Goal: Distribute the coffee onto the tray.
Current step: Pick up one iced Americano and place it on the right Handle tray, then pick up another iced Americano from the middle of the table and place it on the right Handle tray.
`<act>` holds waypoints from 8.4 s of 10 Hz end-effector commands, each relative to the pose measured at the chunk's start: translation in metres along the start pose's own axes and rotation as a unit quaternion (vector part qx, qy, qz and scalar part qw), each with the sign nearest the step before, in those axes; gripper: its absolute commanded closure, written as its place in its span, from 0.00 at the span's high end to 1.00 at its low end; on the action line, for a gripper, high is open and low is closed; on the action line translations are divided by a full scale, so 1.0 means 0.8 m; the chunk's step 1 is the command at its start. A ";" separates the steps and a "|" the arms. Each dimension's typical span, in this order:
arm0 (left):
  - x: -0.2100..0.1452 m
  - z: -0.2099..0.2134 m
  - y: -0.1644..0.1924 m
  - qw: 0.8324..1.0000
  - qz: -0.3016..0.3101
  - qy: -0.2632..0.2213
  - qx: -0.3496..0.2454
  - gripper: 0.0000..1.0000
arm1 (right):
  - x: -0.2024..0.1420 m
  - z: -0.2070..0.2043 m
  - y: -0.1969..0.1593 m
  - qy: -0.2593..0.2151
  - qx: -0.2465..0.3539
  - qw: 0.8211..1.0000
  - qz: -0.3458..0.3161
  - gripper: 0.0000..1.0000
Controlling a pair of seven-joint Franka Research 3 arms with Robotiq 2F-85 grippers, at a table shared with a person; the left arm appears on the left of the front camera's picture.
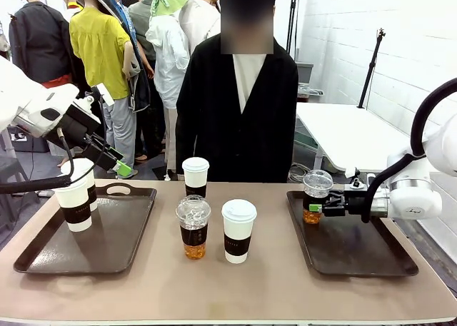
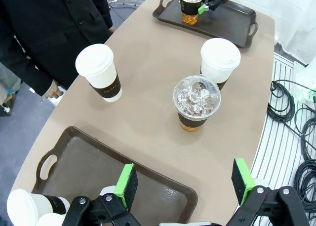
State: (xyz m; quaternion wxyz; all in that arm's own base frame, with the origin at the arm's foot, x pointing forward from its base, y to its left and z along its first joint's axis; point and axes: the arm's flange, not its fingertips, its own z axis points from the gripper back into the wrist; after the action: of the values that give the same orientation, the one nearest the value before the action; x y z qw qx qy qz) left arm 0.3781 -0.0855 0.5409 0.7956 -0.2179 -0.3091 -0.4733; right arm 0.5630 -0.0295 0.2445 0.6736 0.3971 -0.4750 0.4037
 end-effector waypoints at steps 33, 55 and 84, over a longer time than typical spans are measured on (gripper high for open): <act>-0.001 -0.001 0.002 1.000 -0.006 -0.009 -0.008 1.00 | 0.012 0.032 0.190 0.013 0.090 0.994 0.054 1.00; -0.001 -0.001 0.002 1.000 -0.006 -0.009 -0.008 1.00 | 0.000 -0.017 0.175 -0.008 0.155 0.986 0.061 1.00; -0.001 -0.001 0.002 1.000 -0.006 -0.009 -0.008 1.00 | 0.014 -0.107 0.257 -0.006 0.107 0.993 0.042 1.00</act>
State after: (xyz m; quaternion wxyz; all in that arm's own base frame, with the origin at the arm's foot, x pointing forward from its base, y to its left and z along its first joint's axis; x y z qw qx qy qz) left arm 0.3780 -0.0859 0.5409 0.7958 -0.2173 -0.3087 -0.4735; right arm 0.4099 0.1105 0.2647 0.5891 0.4632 -0.4426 0.4925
